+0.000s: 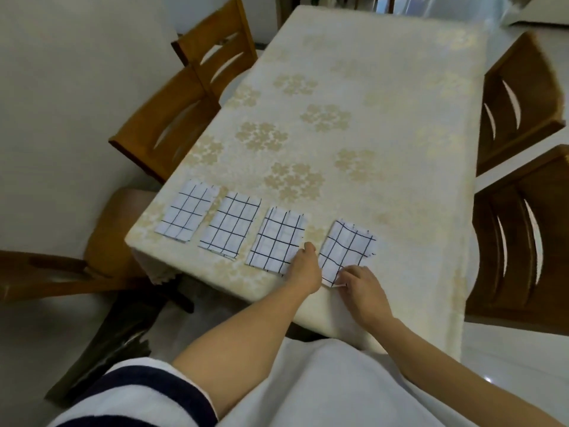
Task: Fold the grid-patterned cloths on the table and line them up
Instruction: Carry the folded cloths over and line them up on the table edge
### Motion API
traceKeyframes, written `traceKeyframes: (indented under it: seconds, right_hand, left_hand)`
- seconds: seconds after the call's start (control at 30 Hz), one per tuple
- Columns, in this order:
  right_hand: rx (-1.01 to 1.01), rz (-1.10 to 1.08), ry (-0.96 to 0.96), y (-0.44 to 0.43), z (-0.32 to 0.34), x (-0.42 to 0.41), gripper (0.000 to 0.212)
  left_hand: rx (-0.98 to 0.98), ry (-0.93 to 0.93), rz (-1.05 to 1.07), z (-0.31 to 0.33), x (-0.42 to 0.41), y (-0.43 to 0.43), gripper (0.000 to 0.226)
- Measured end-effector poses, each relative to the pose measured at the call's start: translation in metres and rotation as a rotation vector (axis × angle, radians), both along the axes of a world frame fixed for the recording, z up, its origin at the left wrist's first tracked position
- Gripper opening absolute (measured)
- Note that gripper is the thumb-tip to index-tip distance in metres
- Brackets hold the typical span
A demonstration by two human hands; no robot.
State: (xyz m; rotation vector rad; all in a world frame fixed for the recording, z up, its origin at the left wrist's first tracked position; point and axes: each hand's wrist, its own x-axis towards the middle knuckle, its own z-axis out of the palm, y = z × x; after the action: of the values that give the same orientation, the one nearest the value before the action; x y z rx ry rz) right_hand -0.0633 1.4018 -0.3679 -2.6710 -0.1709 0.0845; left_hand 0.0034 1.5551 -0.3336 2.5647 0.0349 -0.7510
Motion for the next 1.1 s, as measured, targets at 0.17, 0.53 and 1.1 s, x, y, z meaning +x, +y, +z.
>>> traceKeyframes:
  seconds: [0.17, 0.53, 1.1]
  right_hand:
    - [0.033, 0.033, 0.030, -0.013, -0.006, -0.006, 0.015]
    - [0.095, -0.023, 0.130, 0.000, 0.005, 0.016, 0.062]
    - [-0.131, 0.263, 0.317, -0.002, -0.005, 0.088, 0.092]
  left_hand:
    - [0.001, -0.044, 0.005, -0.007, -0.003, -0.006, 0.040]
    - [0.046, -0.070, 0.047, -0.011, -0.005, 0.004, 0.035]
    - [0.187, -0.113, -0.304, -0.009, -0.006, -0.001, 0.061]
